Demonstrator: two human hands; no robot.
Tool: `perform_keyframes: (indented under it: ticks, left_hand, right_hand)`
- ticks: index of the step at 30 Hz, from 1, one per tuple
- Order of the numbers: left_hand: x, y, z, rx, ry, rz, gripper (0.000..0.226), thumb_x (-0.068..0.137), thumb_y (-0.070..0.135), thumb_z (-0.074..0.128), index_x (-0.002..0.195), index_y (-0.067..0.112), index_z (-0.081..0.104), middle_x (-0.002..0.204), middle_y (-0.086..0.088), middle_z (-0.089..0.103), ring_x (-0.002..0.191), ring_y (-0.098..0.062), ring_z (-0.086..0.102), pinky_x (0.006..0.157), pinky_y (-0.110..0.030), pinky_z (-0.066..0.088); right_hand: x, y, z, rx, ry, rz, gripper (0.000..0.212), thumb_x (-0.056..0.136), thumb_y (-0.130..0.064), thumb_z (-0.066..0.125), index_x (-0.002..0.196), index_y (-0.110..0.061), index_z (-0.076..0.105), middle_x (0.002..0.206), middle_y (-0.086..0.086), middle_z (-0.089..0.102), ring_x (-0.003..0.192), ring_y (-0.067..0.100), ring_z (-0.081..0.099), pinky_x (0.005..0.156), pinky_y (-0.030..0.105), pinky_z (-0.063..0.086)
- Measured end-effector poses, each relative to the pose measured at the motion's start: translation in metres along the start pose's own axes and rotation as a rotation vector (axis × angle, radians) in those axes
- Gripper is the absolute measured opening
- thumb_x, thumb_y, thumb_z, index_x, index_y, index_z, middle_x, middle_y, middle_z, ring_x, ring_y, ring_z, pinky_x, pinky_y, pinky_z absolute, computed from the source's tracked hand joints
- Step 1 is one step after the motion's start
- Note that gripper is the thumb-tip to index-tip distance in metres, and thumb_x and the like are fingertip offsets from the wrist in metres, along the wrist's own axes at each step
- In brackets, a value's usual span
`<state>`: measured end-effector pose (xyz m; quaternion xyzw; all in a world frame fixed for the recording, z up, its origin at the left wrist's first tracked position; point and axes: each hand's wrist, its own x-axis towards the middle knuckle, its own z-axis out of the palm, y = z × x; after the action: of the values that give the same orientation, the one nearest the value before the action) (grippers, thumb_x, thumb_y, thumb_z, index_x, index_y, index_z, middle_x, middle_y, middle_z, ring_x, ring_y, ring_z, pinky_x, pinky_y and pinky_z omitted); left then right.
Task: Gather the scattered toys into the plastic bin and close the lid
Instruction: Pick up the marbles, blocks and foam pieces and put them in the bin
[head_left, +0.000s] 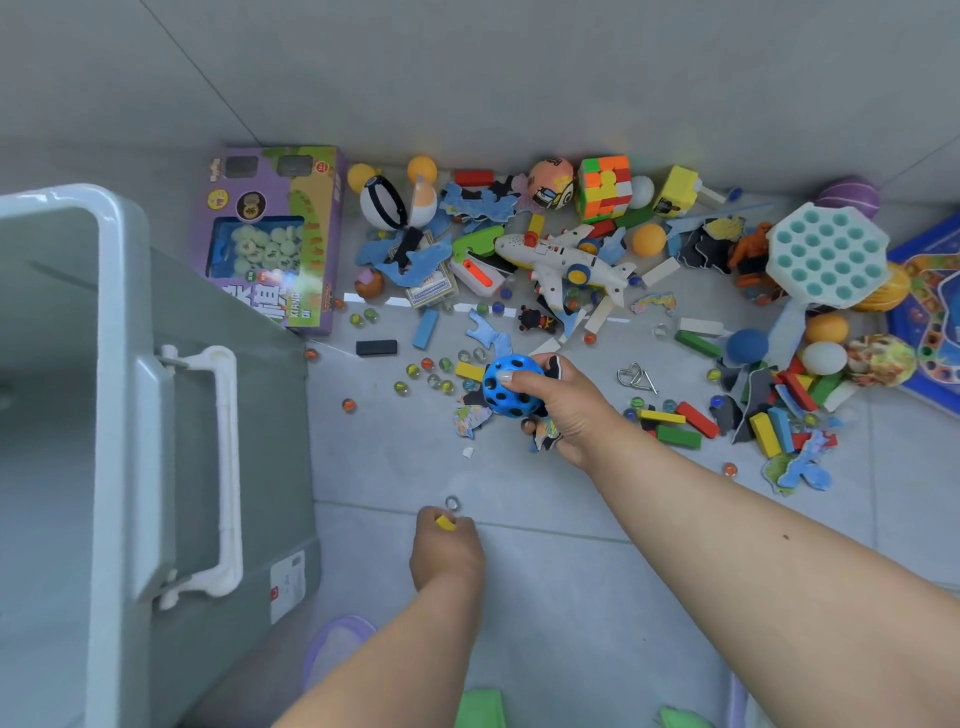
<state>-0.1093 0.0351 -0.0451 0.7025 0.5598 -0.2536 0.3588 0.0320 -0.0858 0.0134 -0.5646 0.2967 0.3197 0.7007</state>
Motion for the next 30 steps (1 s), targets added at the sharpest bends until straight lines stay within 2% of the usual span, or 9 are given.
perform_keyframes:
  ticks: [3, 9, 13, 15, 17, 20, 24, 27, 30]
  left_hand:
    - [0.010, 0.036, -0.011, -0.020, 0.003, 0.111, 0.020, 0.088, 0.033, 0.052, 0.077, 0.018, 0.044, 0.074, -0.007, 0.067, 0.069, -0.028, 0.061, 0.069, -0.034, 0.055]
    - [0.010, 0.093, -0.047, -0.141, 0.016, 0.227, 0.012, 0.084, 0.021, 0.055, 0.075, 0.021, 0.045, 0.075, -0.006, 0.059, 0.078, -0.035, 0.064, 0.068, -0.038, 0.056]
    - [-0.006, 0.123, -0.086, -0.242, -0.031, 0.314, 0.010, 0.081, 0.017, 0.051, 0.074, 0.023, 0.047, 0.075, -0.015, 0.062, 0.059, -0.030, 0.058, 0.054, -0.038, 0.052]
    - [-0.023, 0.139, -0.110, -0.300, -0.067, 0.376, 0.009, 0.084, 0.014, 0.049, 0.078, 0.020, 0.048, 0.068, -0.014, 0.058, 0.049, -0.025, 0.052, 0.045, -0.029, 0.046]
    - [-0.049, 0.152, -0.133, -0.348, -0.118, 0.455, 0.007, 0.087, 0.013, 0.049, 0.082, 0.018, 0.048, 0.068, -0.012, 0.055, 0.047, -0.020, 0.050, 0.041, -0.022, 0.040]
    - [-0.087, 0.166, -0.169, -0.378, -0.209, 0.587, 0.009, 0.091, 0.018, 0.052, 0.082, 0.019, 0.050, 0.068, -0.010, 0.052, 0.040, -0.016, 0.047, 0.038, -0.019, 0.035]
    - [-0.124, 0.174, -0.239, -0.444, -0.361, 0.703, 0.021, 0.093, 0.019, 0.054, 0.074, 0.023, 0.047, 0.063, -0.004, 0.050, 0.043, -0.018, 0.045, 0.046, -0.024, 0.037]
    - [-0.140, 0.166, -0.298, -0.409, -0.427, 0.756, 0.023, 0.095, 0.018, 0.050, 0.073, 0.024, 0.047, 0.051, -0.002, 0.047, 0.040, -0.018, 0.044, 0.044, -0.022, 0.035]
    - [-0.132, 0.141, -0.347, -0.445, -0.417, 0.729, 0.020, 0.095, 0.015, 0.048, 0.076, 0.021, 0.051, 0.053, -0.006, 0.045, 0.042, -0.018, 0.042, 0.048, -0.023, 0.034]
  right_hand:
    - [-0.002, -0.003, 0.000, -0.011, -0.006, -0.015, 0.022, 0.078, -0.016, 0.073, 0.090, -0.019, 0.054, 0.089, 0.008, 0.060, 0.074, 0.021, 0.054, 0.051, 0.026, 0.039]
    - [-0.012, -0.013, 0.007, -0.029, 0.007, -0.015, 0.024, 0.077, -0.019, 0.073, 0.089, -0.018, 0.052, 0.090, 0.008, 0.059, 0.073, 0.021, 0.052, 0.050, 0.027, 0.038]
    - [-0.029, -0.021, 0.016, -0.003, 0.029, -0.021, 0.027, 0.077, -0.020, 0.073, 0.092, -0.017, 0.051, 0.095, 0.012, 0.059, 0.079, 0.026, 0.052, 0.049, 0.028, 0.037]
    - [-0.041, -0.026, 0.023, 0.024, 0.023, -0.039, 0.026, 0.078, -0.019, 0.072, 0.094, -0.017, 0.052, 0.099, 0.014, 0.059, 0.079, 0.026, 0.054, 0.049, 0.028, 0.037]
    - [-0.057, -0.036, 0.036, 0.053, -0.008, -0.065, 0.022, 0.080, -0.017, 0.070, 0.093, -0.017, 0.052, 0.097, 0.012, 0.059, 0.075, 0.024, 0.056, 0.050, 0.028, 0.037]
    - [-0.088, -0.059, 0.066, 0.108, -0.140, -0.138, 0.020, 0.081, -0.015, 0.067, 0.096, -0.016, 0.054, 0.095, 0.013, 0.059, 0.076, 0.024, 0.055, 0.052, 0.028, 0.038]
    - [-0.132, -0.096, 0.104, 0.126, -0.407, -0.237, 0.036, 0.069, -0.024, 0.068, 0.102, -0.015, 0.056, 0.093, 0.011, 0.061, 0.076, 0.022, 0.056, 0.054, 0.028, 0.039]
    - [-0.160, -0.115, 0.133, -0.027, -0.578, -0.314, 0.036, 0.070, -0.025, 0.066, 0.103, -0.016, 0.055, 0.095, 0.010, 0.060, 0.078, 0.021, 0.056, 0.055, 0.027, 0.040]
    - [-0.179, -0.121, 0.176, -0.231, -0.641, -0.342, 0.036, 0.068, -0.027, 0.068, 0.100, -0.019, 0.054, 0.093, 0.008, 0.058, 0.078, 0.021, 0.053, 0.057, 0.028, 0.039]
